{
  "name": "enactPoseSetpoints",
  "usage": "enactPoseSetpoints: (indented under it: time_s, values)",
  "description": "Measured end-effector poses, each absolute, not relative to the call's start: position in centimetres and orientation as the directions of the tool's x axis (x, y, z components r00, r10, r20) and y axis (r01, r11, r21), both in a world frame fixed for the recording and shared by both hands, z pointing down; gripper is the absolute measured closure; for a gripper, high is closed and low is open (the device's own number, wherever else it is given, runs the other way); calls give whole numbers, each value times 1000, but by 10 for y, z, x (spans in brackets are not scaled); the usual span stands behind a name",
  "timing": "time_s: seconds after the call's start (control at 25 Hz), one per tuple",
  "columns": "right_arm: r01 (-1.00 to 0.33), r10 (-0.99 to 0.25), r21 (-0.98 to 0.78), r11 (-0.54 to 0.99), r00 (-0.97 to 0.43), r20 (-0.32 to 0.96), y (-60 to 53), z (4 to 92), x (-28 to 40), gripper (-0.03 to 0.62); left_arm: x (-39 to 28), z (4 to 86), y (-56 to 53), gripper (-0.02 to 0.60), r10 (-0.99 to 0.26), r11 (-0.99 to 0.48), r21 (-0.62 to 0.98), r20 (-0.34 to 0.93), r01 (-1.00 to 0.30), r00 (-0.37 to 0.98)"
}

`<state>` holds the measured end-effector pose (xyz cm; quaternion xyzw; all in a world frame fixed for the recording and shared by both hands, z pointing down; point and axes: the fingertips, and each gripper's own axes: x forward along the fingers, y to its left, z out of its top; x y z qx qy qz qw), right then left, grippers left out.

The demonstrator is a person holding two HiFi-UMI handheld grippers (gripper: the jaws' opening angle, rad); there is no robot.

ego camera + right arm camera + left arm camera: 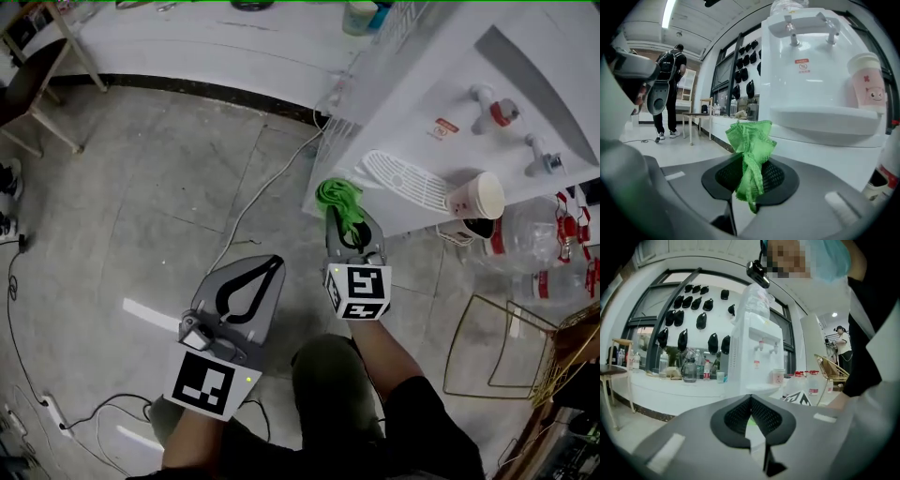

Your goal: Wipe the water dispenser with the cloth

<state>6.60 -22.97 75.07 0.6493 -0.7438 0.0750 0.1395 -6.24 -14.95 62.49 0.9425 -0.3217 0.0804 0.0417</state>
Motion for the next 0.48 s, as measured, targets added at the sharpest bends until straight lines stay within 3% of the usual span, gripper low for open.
enactPoseSetpoints:
  time_s: [0.48]
  values:
    - [-991, -931, 106, 83, -40, 362, -260, 770, 76, 507, -75, 624, -139, 578, -610, -763, 157, 148, -627, 779]
